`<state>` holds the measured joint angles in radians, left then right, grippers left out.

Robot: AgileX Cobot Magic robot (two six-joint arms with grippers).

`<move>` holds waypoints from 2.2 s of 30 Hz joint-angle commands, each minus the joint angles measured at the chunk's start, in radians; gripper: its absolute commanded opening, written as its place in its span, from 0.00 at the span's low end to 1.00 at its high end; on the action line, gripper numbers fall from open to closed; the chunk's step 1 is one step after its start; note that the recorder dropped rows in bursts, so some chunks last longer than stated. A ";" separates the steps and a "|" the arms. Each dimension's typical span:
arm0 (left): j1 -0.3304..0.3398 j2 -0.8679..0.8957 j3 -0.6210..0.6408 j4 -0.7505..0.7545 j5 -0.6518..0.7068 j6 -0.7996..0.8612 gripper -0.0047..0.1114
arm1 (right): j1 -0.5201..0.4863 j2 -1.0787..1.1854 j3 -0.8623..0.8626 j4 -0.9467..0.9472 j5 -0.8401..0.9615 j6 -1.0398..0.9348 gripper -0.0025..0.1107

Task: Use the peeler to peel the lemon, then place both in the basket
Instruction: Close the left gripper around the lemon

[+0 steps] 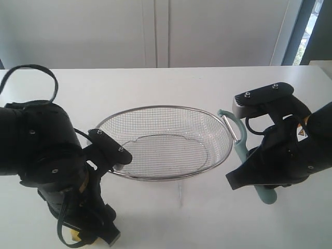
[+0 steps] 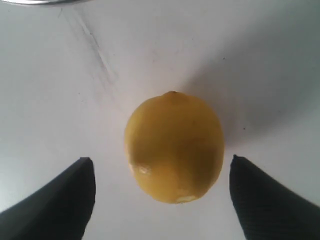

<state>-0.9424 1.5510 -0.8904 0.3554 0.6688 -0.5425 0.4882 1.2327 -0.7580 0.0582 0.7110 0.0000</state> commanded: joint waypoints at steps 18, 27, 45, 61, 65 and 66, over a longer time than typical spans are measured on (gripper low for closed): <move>-0.008 0.102 0.007 -0.001 -0.066 0.027 0.71 | -0.001 -0.010 0.001 -0.007 -0.012 0.000 0.02; -0.008 0.143 0.007 -0.001 -0.069 0.027 0.71 | -0.001 -0.010 0.001 -0.007 -0.015 0.000 0.02; -0.008 0.166 0.007 -0.001 -0.069 0.025 0.47 | -0.001 -0.010 0.001 -0.007 -0.025 0.000 0.02; -0.008 0.092 -0.043 -0.012 0.063 0.025 0.19 | -0.001 -0.010 0.001 -0.007 -0.028 0.000 0.02; -0.008 0.052 -0.098 -0.010 0.200 0.028 0.19 | -0.001 -0.010 0.001 -0.007 -0.028 0.000 0.02; -0.008 0.038 -0.114 -0.007 0.246 0.044 0.19 | -0.001 -0.010 0.001 -0.007 -0.028 0.000 0.02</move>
<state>-0.9424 1.6292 -0.9697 0.3518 0.7906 -0.5153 0.4882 1.2309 -0.7580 0.0582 0.6933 0.0000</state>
